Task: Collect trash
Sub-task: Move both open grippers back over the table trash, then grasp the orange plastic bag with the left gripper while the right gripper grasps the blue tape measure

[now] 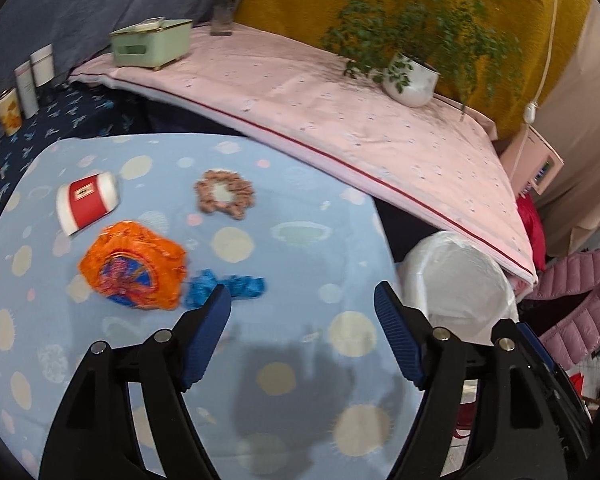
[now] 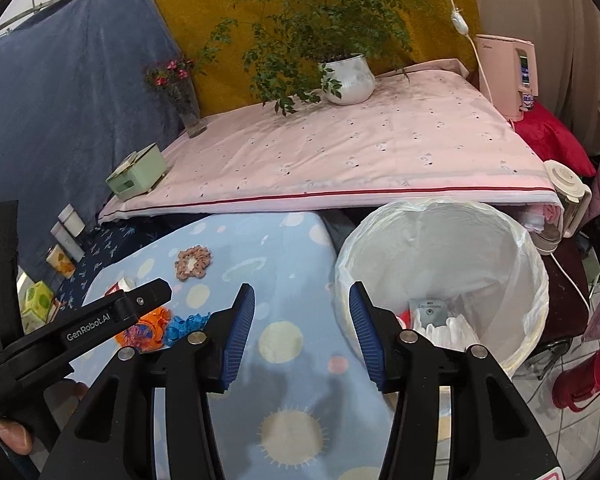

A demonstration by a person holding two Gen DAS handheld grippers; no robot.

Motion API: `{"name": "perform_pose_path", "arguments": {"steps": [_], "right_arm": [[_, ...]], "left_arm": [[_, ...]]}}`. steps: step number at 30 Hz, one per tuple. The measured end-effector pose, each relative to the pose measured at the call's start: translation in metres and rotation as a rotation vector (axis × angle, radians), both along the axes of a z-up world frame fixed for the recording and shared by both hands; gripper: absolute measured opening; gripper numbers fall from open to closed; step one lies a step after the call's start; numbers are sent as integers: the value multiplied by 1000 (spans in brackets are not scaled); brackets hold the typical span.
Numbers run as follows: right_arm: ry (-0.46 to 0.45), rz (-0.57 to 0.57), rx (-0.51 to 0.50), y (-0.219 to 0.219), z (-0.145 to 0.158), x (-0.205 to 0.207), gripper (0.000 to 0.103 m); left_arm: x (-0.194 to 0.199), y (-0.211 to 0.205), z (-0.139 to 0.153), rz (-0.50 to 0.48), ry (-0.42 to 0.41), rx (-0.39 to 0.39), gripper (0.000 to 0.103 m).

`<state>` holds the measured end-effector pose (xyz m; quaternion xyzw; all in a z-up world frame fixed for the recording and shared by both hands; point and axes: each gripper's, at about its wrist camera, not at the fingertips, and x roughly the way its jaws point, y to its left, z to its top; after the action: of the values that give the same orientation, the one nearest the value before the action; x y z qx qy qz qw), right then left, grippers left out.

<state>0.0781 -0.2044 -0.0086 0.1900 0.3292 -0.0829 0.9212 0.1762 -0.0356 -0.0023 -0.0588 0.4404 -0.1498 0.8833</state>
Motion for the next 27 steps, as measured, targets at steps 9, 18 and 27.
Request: {"name": "perform_pose_path", "arguments": {"steps": [9,18,27], "right_arm": [[42,88,3,45,-10,24,48],[121,185,22,96,-41,62,48],[198,225,32,129,-77,105,49]], "left_arm": [[14,68,-21,118,28,42,72],[35,125,-53,222,79,132,72],[70,148,-85,233,120,177,78]]}}
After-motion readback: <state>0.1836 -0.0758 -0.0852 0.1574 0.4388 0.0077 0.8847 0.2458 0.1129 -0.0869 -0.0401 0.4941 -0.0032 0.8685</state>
